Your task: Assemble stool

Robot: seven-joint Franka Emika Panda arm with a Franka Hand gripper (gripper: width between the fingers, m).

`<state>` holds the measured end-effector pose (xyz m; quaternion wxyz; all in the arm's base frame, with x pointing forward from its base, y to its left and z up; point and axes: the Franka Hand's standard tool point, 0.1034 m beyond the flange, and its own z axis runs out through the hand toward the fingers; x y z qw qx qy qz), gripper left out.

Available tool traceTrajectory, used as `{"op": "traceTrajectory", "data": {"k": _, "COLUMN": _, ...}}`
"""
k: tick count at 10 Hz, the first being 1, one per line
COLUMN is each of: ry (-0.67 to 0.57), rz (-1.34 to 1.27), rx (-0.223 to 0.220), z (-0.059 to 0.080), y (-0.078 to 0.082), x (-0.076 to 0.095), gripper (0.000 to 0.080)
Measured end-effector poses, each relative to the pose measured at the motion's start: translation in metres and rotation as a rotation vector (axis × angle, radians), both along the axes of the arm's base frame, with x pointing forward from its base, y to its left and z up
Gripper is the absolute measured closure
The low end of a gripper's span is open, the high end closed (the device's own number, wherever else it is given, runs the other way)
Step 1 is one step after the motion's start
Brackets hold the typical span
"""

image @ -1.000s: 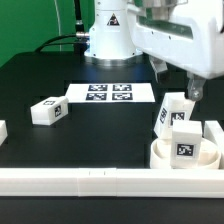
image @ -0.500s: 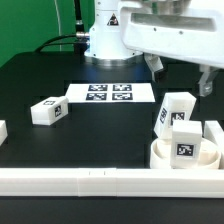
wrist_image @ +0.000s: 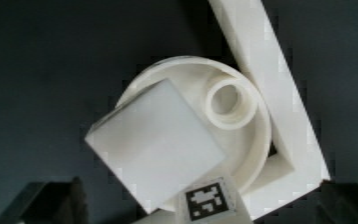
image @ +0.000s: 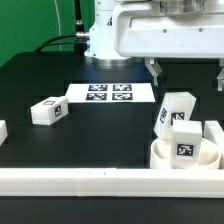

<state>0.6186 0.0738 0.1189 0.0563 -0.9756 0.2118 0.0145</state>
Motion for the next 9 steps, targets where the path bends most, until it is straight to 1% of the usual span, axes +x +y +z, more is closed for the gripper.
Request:
{"op": "traceTrajectory", "data": {"k": 3, "ry": -0.025, "rz": 0.222, "rx": 0.000, "z": -0.0003, "y": -0.0003, "x": -0.0002, "gripper": 0.0151}}
{"op": "traceTrajectory", "data": {"k": 4, "ry": -0.045, "rz": 0.343, "rx": -0.023, "z": -0.0024, "y": 0.0013, "x": -0.0018, "gripper": 0.0151}}
{"op": "traceTrajectory", "data": {"k": 5, "ry": -0.067, "rz": 0.521, "rx": -0.044, "z": -0.0041, "y": 0.0019, "x": -0.0029, "gripper": 0.0151}}
{"op": "traceTrajectory", "data": {"k": 6, "ry": -0.085, "rz": 0.674, "rx": -0.055, "z": -0.0054, "y": 0.0021, "x": -0.0029, "gripper": 0.0151}}
{"op": "traceTrajectory", "data": {"k": 7, "ry": -0.094, "rz": 0.805, "rx": -0.055, "z": -0.0073, "y": 0.0009, "x": -0.0042, "gripper": 0.0151}}
{"op": "traceTrajectory", "data": {"k": 9, "ry": -0.101, "rz": 0.931, "rx": -0.060, "z": -0.0080, "y": -0.0014, "x": -0.0042, "gripper": 0.0151}}
